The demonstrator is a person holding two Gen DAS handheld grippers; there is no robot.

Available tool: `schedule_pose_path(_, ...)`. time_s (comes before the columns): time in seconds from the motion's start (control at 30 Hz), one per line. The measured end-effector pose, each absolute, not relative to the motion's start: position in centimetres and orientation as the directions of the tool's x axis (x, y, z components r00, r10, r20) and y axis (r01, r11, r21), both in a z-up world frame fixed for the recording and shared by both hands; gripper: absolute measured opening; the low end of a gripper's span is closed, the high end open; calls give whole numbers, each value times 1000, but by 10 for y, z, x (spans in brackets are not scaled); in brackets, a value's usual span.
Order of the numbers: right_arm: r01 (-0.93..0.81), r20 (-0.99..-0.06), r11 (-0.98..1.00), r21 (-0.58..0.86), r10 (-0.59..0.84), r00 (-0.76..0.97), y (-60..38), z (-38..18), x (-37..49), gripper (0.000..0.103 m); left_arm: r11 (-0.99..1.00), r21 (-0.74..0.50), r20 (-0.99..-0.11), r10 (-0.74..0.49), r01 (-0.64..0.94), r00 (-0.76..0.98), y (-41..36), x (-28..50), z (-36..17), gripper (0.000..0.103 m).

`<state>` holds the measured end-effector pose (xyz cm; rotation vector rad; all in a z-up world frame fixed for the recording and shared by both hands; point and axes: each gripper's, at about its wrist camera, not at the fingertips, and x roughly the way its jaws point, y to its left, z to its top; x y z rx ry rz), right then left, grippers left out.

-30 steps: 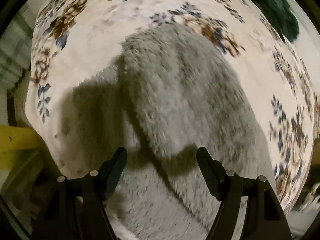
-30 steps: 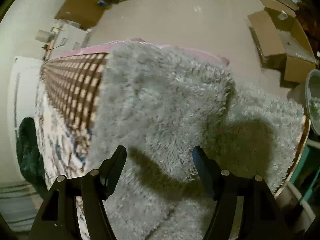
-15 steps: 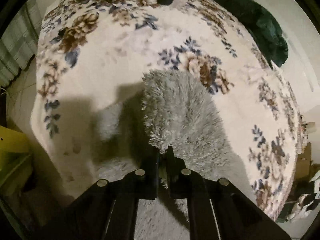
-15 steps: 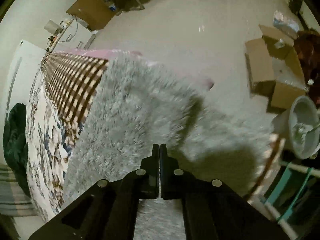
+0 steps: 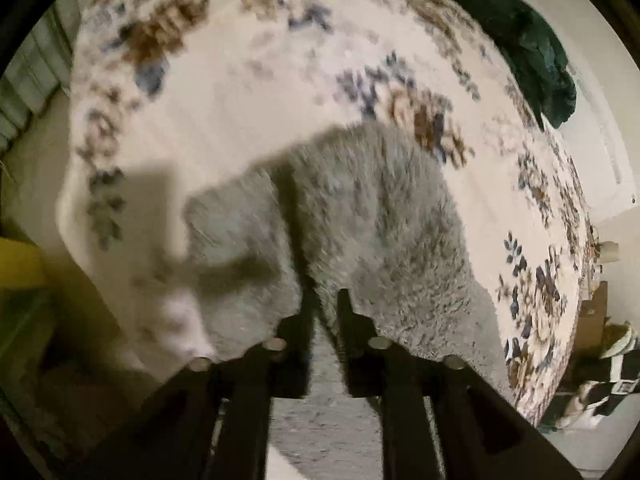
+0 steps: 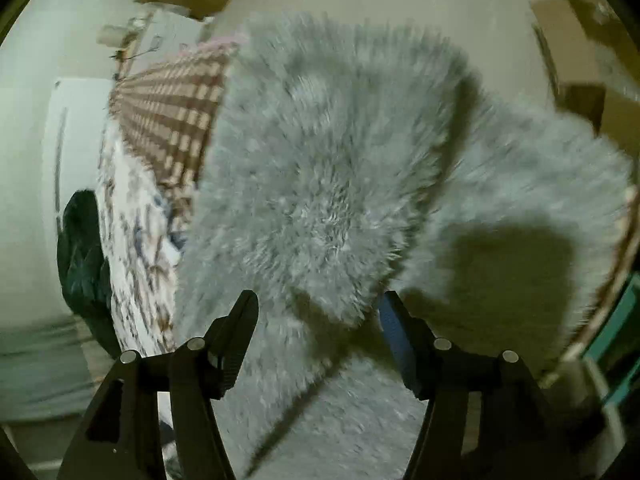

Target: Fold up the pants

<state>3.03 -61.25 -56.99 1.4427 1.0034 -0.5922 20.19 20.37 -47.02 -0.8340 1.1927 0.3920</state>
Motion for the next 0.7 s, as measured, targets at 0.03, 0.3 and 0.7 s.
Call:
schedule_pose_path(0.03, 852, -837, 65, 520, 238, 493, -610, -577, 32, 65, 642, -369, -923, -167, -672, 347, 200, 206, -479, 28)
schedule_pose_path(0.3, 857, -856, 105, 505, 185, 482, -581, -575, 46, 27, 597, -375, -927, -226, -709, 300, 186, 233, -526, 35)
schedule_pose_path(0.7, 833, -869, 251, 493, 96, 485, -584, -509, 29, 5, 684, -401, -886, -122, -609, 447, 204, 198, -446, 4)
